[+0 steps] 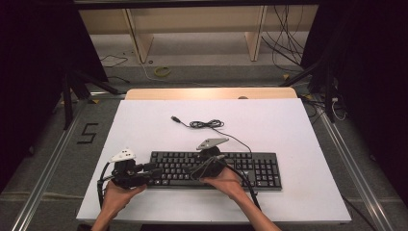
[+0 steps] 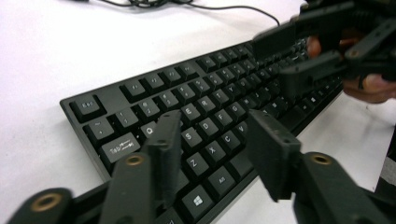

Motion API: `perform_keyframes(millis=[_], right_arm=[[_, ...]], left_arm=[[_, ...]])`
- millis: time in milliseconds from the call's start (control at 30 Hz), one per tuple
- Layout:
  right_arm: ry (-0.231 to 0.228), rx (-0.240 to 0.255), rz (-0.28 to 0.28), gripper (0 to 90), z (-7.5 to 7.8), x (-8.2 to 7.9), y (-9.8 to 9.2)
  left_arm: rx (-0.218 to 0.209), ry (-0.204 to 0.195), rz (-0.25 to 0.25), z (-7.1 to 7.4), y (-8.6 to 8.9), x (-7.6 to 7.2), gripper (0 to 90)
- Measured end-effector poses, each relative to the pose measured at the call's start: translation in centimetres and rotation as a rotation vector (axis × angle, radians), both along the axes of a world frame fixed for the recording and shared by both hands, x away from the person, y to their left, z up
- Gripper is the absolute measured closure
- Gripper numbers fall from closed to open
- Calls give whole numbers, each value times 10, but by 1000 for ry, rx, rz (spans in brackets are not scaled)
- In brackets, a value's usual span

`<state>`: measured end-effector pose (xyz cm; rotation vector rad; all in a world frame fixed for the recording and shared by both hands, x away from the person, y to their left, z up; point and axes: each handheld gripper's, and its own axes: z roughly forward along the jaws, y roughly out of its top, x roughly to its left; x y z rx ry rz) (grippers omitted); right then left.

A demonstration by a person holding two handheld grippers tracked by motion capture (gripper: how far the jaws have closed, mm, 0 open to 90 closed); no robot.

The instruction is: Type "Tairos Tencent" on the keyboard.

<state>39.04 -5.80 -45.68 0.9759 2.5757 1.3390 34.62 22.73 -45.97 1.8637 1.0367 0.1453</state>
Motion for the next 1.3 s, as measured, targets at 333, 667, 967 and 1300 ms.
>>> perform_keyframes(millis=[333, 667, 967, 1300], right_arm=[[-7, -19, -4, 501, 6, 12, 10], [-20, -34, 2, 761, 10, 21, 19], [-1, -73, 20, 900, 4, 25, 32], [18, -106, 31, 900, -3, 26, 39]], left_arm=[[47, 40, 7, -2, 1, 1, 719], [96, 61, 15, -4, 2, 2, 888], [124, 91, -7, -7, 0, 3, 891], [150, 123, -7, -10, 0, 5, 891]])
